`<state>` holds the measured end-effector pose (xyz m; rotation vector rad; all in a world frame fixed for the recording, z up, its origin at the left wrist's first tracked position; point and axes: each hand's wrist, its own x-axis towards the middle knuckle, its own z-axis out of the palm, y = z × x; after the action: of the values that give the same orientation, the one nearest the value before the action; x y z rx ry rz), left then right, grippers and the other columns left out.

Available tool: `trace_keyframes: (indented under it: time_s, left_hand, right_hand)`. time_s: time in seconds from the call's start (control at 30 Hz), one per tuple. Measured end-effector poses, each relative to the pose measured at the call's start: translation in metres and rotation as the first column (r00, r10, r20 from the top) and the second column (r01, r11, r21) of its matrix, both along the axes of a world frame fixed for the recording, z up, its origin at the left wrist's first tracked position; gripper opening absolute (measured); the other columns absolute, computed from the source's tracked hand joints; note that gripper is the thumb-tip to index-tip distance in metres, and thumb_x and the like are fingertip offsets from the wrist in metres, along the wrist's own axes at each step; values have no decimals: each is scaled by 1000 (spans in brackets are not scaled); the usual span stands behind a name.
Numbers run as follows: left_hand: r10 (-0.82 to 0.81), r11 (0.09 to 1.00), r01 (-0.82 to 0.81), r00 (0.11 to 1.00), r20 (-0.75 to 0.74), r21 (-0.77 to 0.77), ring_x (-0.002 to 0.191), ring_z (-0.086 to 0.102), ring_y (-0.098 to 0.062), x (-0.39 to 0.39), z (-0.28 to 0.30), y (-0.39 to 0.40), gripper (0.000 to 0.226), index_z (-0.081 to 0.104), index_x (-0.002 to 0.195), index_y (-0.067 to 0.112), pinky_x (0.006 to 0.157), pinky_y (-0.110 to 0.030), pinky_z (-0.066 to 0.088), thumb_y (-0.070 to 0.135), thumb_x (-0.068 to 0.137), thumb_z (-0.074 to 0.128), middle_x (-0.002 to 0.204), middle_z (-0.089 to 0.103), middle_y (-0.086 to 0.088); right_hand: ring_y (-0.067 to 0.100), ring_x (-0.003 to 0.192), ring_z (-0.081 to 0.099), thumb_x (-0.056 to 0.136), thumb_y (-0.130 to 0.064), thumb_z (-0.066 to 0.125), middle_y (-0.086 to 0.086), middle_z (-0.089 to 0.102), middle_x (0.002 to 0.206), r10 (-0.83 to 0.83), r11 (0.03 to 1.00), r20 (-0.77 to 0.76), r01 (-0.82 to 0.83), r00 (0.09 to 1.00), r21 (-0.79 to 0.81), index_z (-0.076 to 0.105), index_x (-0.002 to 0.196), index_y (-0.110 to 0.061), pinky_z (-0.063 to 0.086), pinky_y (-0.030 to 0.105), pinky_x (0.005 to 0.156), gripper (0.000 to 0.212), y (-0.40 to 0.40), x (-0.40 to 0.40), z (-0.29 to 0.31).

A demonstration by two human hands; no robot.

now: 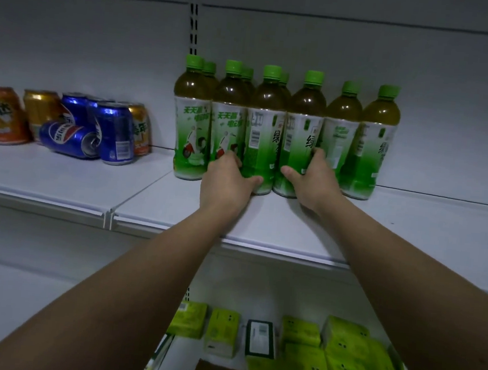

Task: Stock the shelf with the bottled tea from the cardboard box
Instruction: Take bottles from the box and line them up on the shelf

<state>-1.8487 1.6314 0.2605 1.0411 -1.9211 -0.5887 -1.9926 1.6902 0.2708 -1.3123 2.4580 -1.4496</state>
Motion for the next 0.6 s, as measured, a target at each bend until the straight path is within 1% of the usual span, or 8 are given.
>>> trace_keyframes:
  time_s: [0.13,0.2,0.3,0.37,0.43,0.47,0.53,0.6]
  left_hand:
    - [-8,997,18,992,129,-73,97,62,-32,6,-1,16,37,54,114,10,79,-38,52,29,85,66,110,65,-11]
    - [-3,993,22,987,159,-115,96,61,-32,12,-2,31,30,54,112,11,81,-42,53,28,87,59,109,65,-11]
    - [0,981,24,993,121,-192,101,59,-27,26,-12,61,29,59,112,15,85,-42,51,27,87,53,110,65,-5]
    - [-40,968,52,998,52,-244,105,56,-25,38,-25,85,27,62,109,16,88,-42,48,24,85,51,109,65,-2]
    - [-126,951,109,991,-39,-288,99,55,-23,53,-42,110,23,63,103,16,84,-36,46,18,85,50,103,65,0]
    - [-181,942,145,979,-94,-303,94,56,-21,61,-51,123,21,64,100,15,80,-31,45,15,85,49,99,64,0]
    - [-267,926,200,947,-180,-319,85,58,-21,76,-77,144,17,64,93,10,74,-30,43,11,85,50,92,64,-3]
    - [-281,935,224,942,-186,-276,81,59,-22,87,-114,159,15,65,90,8,71,-31,43,9,85,51,89,65,-6]
  right_hand:
    - [31,122,53,86,-19,65,11,56,135,55,964,-9,-51,998,260,46,133,-8,43,37,104,52,27,1,0]
    - [31,121,53,88,-20,62,11,54,134,78,954,15,-79,997,289,46,134,-6,42,33,99,51,48,8,-4]
    - [31,112,58,90,-23,62,15,59,126,60,979,62,-71,996,189,52,130,-7,46,32,91,44,78,24,-7]
    - [28,94,61,89,-19,61,15,64,108,57,997,122,-64,991,50,61,113,-7,51,32,80,27,96,39,-7]
    - [19,71,56,90,-15,56,16,66,93,68,997,154,-61,986,-48,61,95,-9,44,24,56,10,119,60,-6]
    - [16,61,53,90,-15,53,15,67,87,86,994,167,-75,982,-73,59,91,-10,39,20,47,9,130,72,-7]
    - [10,48,49,91,-16,51,9,65,75,161,983,182,-142,970,-112,58,88,-9,34,15,39,10,151,95,-14]
    - [5,40,46,90,-14,52,6,60,65,221,971,204,-196,954,-136,58,84,-8,32,14,37,10,166,113,-32]
